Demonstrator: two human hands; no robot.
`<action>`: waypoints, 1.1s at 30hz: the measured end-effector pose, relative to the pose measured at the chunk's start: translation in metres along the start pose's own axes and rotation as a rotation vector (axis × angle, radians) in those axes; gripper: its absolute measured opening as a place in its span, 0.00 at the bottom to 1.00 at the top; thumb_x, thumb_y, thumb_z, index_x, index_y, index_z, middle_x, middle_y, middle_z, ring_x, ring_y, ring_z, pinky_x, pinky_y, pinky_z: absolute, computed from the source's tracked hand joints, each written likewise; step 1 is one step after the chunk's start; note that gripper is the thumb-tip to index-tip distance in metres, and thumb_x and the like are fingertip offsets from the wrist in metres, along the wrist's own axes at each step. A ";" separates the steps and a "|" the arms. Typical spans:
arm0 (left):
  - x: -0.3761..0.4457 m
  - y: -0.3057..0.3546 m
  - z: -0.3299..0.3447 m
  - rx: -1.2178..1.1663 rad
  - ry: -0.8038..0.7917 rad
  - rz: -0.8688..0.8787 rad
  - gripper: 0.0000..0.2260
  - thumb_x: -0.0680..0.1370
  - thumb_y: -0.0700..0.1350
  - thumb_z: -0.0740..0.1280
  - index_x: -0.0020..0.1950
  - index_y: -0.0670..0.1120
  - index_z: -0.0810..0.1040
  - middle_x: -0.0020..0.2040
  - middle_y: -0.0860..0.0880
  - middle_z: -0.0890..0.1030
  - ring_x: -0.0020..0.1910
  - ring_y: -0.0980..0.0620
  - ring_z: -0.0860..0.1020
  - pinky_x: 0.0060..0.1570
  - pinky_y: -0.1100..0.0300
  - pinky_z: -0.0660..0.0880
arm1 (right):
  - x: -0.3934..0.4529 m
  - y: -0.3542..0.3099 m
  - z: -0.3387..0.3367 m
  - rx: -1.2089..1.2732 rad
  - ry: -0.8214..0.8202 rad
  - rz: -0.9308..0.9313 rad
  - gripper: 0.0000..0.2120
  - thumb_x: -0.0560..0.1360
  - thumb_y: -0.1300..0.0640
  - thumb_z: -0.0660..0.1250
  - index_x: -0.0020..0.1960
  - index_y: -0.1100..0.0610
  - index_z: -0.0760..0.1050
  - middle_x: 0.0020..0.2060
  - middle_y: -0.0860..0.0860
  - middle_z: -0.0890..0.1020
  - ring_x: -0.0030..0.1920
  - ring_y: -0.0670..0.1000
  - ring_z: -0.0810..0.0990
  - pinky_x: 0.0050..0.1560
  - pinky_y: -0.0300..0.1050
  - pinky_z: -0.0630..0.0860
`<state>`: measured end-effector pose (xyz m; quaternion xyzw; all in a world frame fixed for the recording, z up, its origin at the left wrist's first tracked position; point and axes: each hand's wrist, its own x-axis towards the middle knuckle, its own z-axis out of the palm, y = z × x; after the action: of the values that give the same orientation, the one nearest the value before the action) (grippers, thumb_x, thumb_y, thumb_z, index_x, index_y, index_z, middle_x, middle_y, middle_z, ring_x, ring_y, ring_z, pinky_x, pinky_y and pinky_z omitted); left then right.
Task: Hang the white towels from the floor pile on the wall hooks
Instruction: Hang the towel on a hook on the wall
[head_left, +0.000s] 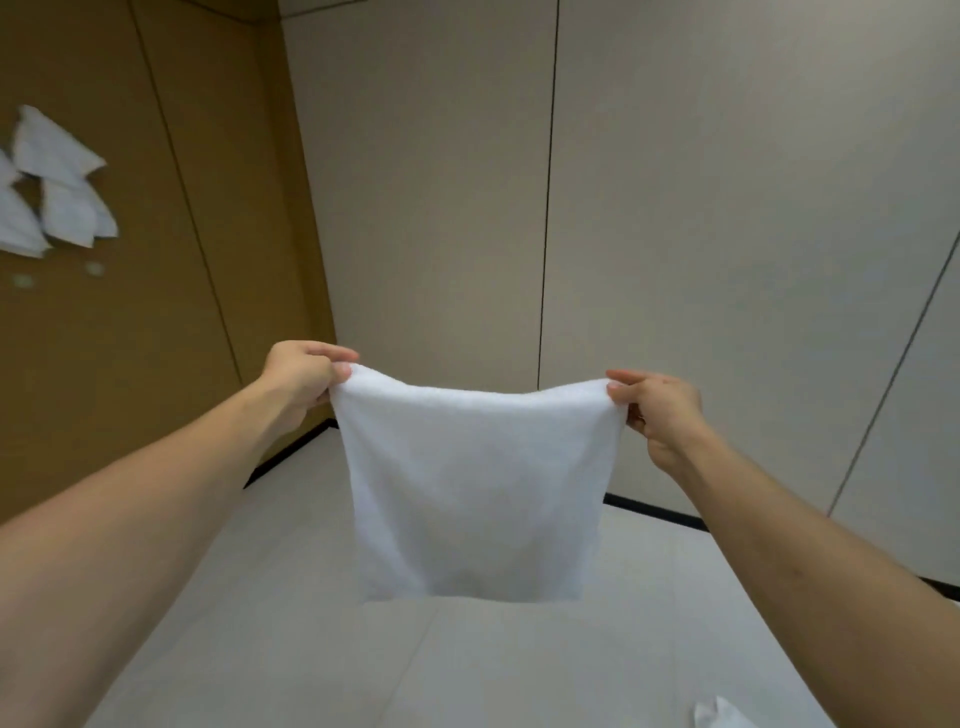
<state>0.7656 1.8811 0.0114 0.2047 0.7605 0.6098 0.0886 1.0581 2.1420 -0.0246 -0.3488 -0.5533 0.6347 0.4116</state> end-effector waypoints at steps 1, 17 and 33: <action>0.012 -0.005 -0.010 0.018 0.014 0.004 0.10 0.74 0.32 0.70 0.46 0.45 0.84 0.53 0.44 0.82 0.52 0.47 0.80 0.52 0.52 0.80 | 0.010 0.002 0.016 0.010 -0.021 -0.006 0.12 0.70 0.69 0.72 0.52 0.59 0.84 0.47 0.55 0.85 0.47 0.52 0.82 0.54 0.44 0.79; 0.257 -0.057 -0.207 0.445 0.346 0.203 0.04 0.73 0.49 0.75 0.39 0.52 0.83 0.43 0.52 0.80 0.43 0.57 0.76 0.41 0.61 0.71 | 0.177 0.029 0.359 -0.397 -0.238 -0.432 0.06 0.68 0.55 0.77 0.34 0.51 0.81 0.32 0.45 0.81 0.35 0.48 0.77 0.39 0.43 0.74; 0.437 -0.097 -0.346 0.250 0.625 0.192 0.02 0.77 0.43 0.68 0.46 0.46 0.79 0.45 0.49 0.79 0.45 0.51 0.76 0.43 0.59 0.73 | 0.286 0.041 0.704 -0.357 -0.725 -0.506 0.14 0.70 0.68 0.62 0.32 0.55 0.79 0.33 0.51 0.80 0.40 0.50 0.76 0.39 0.43 0.69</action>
<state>0.2188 1.7391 0.0513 0.0882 0.7970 0.5507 -0.2319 0.3002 2.1076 0.0408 -0.0243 -0.8293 0.4901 0.2673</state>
